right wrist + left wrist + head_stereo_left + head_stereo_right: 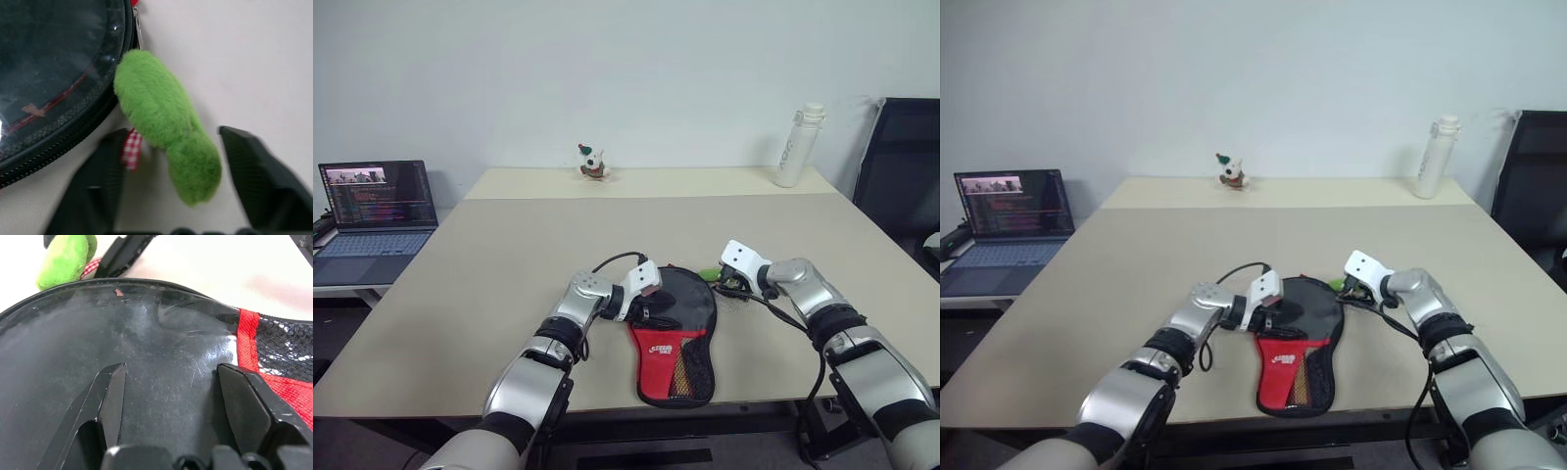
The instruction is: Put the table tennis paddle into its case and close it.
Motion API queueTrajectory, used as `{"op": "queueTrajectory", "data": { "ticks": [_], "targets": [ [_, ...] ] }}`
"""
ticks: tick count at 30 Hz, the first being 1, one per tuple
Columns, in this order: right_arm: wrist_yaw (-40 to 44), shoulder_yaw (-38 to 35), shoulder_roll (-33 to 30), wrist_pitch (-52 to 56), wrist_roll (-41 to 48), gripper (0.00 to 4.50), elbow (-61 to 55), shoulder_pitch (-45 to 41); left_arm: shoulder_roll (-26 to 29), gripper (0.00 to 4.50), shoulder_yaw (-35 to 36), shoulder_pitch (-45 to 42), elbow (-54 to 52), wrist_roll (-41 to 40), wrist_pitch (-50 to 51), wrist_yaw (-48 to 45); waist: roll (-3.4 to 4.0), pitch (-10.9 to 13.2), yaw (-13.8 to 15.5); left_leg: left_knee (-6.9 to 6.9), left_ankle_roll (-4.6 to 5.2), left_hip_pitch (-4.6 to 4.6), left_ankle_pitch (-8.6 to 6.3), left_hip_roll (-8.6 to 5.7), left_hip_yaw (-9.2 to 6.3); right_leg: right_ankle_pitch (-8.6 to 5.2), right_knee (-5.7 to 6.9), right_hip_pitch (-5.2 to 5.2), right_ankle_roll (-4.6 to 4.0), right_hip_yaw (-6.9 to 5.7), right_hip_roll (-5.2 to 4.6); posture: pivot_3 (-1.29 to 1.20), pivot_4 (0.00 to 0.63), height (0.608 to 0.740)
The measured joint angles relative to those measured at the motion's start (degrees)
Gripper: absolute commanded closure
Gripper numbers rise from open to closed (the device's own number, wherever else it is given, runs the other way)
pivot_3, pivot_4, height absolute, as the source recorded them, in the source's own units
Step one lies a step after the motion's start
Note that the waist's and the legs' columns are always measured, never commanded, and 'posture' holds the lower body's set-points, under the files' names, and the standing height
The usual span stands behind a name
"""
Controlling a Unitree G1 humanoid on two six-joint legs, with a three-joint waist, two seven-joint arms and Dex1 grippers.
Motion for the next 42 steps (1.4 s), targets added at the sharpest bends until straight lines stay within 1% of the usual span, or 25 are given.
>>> {"op": "queueTrajectory", "data": {
  "ticks": [5,6,11,14,17,25,28,30,32,36,42],
  "targets": [
    [1.1,-1.8,-0.5,0.2,0.1,4.20,-1.7,0.5,-1.2,1.27,-0.2,-0.7,1.5,0.1,-0.1,0.3,0.01,0.0,0.0,0.00,0.00,0.00,0.00,0.00,0.00,0.00,0.00,0.00,0.00,0.00,0.00,0.00,0.150,0.740],
    [1.3,-2.1,-0.8,0.6,0.1,4.48,-2.8,1.0,-1.6,1.27,-0.3,-1.0,1.9,0.2,-0.1,0.5,0.01,0.0,0.0,0.00,0.00,0.00,0.00,0.00,0.00,0.00,0.00,0.00,0.00,0.00,0.00,0.00,0.150,0.740],
    [1.6,-3.0,-1.4,3.6,0.4,4.48,-8.0,4.3,-2.3,1.27,-0.5,-1.4,3.4,0.4,-1.4,1.4,0.02,0.0,0.0,0.01,0.00,0.02,0.00,-0.01,0.00,0.00,0.01,0.01,0.00,0.01,0.00,0.00,0.150,0.740],
    [2.6,-4.4,-2.8,7.0,1.7,4.48,-13.7,6.9,-2.4,1.27,-0.6,-1.4,3.7,0.5,-2.1,1.4,0.04,0.0,0.1,0.03,0.00,0.02,0.00,-0.01,-0.01,0.00,0.01,0.04,0.00,0.00,0.00,0.00,0.150,0.740],
    [3.9,-5.7,-5.6,10.7,2.7,4.48,-21.8,10.9,-2.6,1.27,-0.6,-1.4,3.9,0.5,-2.5,1.5,0.05,0.0,0.1,0.03,0.00,0.04,0.00,-0.02,-0.02,-0.01,-0.01,0.08,0.01,-0.01,0.00,0.00,0.150,0.740],
    [8.7,-12.4,-16.8,27.9,8.9,4.48,-55.5,32.3,-2.8,1.27,-0.9,-1.5,4.4,0.6,-2.3,1.4,0.16,-0.1,0.4,0.10,0.01,0.04,-0.02,-0.04,-0.12,-0.02,-0.08,0.19,0.02,-0.09,-0.01,0.00,0.150,0.740],
    [9.9,-13.5,-18.9,33.1,11.3,4.48,-66.0,38.3,-2.9,1.27,-0.9,-1.6,4.7,0.6,-2.2,1.5,0.19,-0.1,0.4,0.18,0.01,0.08,-0.02,-0.05,-0.10,-0.02,-0.09,0.24,0.03,-0.08,-0.02,0.00,0.150,0.740],
    [11.3,-14.7,-21.3,37.6,14.3,4.48,-76.5,44.7,-3.4,1.27,-0.9,-1.6,4.7,0.6,-2.2,1.6,0.19,-0.1,0.5,0.17,0.00,0.01,-0.03,-0.04,-0.16,-0.03,-0.15,0.23,0.03,-0.14,-0.02,0.00,0.150,0.740],
    [12.7,-15.3,-22.8,41.4,17.5,4.48,-84.5,48.7,-3.4,1.27,-0.9,-1.7,4.8,0.7,-2.1,1.6,0.18,-0.1,0.4,0.18,-0.02,0.00,-0.05,-0.05,-0.15,-0.03,-0.21,0.25,0.04,-0.12,-0.03,0.00,0.150,0.740],
    [13.9,-16.7,-27.1,46.4,21.9,4.48,-95.6,55.1,-3.9,1.27,-0.9,-1.9,5.2,0.9,-2.1,2.4,0.13,-0.1,0.7,0.23,-0.03,0.00,-0.06,-0.07,-0.16,-0.02,-0.28,0.30,0.05,-0.15,-0.06,0.00,0.150,0.740],
    [13.8,-17.9,-30.0,48.8,25.6,4.48,-103.5,61.4,-4.9,1.27,-0.9,-2.2,5.8,1.1,-2.2,2.8,0.10,-0.1,1.2,0.22,-0.07,-0.02,-0.11,-0.06,-0.16,-0.02,-0.36,0.30,0.06,-0.16,-0.07,0.00,0.150,0.740]
  ]
}}
